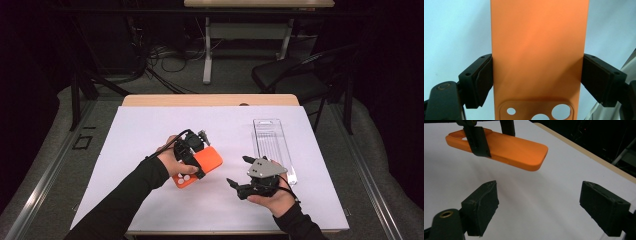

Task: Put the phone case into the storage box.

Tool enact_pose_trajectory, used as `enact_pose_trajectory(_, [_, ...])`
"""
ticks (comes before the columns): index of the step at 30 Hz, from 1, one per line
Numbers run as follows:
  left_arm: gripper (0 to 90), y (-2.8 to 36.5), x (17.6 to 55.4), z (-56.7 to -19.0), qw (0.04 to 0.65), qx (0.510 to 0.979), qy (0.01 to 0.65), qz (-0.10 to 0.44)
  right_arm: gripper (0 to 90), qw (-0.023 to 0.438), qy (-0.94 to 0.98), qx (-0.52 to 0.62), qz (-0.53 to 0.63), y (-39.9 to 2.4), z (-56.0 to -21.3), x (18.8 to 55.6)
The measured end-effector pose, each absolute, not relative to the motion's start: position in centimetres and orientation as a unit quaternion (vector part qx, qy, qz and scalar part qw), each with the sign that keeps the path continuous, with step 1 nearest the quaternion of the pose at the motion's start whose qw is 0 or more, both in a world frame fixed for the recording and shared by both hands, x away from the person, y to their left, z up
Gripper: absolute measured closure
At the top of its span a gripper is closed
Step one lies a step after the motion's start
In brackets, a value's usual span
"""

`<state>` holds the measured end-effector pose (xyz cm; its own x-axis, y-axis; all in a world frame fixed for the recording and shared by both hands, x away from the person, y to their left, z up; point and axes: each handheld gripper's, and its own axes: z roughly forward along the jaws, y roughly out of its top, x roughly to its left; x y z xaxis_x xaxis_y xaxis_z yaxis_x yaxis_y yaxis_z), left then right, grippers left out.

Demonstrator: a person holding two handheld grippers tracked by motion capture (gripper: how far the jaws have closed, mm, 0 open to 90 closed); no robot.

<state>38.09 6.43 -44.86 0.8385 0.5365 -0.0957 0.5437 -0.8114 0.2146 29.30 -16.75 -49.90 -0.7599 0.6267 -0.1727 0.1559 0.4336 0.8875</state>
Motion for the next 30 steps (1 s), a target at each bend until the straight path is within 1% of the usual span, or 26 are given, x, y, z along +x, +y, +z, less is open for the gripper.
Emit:
enact_pose_trajectory(3, [16.4, 6.6, 38.2, -44.9, 0.115, 0.952, 0.283, -0.015, 14.8, 0.262, 0.807, 0.235, 0.473, -16.3, -49.7, 30.0])
enact_pose_trajectory(13, [16.4, 6.9, 38.3, -44.7, 0.118, 0.95, 0.288, -0.018, 15.1, 0.273, 0.816, 0.218, 0.46, -15.6, -49.4, 31.2])
enact_pose_trajectory(17, [16.4, 6.9, 38.4, -44.6, 0.118, 0.95, 0.288, -0.02, 17.5, 0.286, 0.826, 0.194, 0.445, -15.5, -49.2, 31.2])
enact_pose_trajectory(21, [16.4, 6.8, 38.5, -44.4, 0.114, 0.953, 0.281, -0.026, 19.2, 0.31, 0.831, 0.168, 0.431, -15.3, -49.1, 31.1])
enact_pose_trajectory(28, [16.4, 6.3, 38.7, -44.2, 0.111, 0.953, 0.279, -0.039, 21.9, 0.371, 0.841, 0.094, 0.382, -14.9, -49.2, 30.6])
enact_pose_trajectory(30, [16.4, 6.2, 38.9, -44.3, 0.11, 0.953, 0.277, -0.047, 22.6, 0.382, 0.843, 0.079, 0.37, -14.7, -49.4, 30.4])
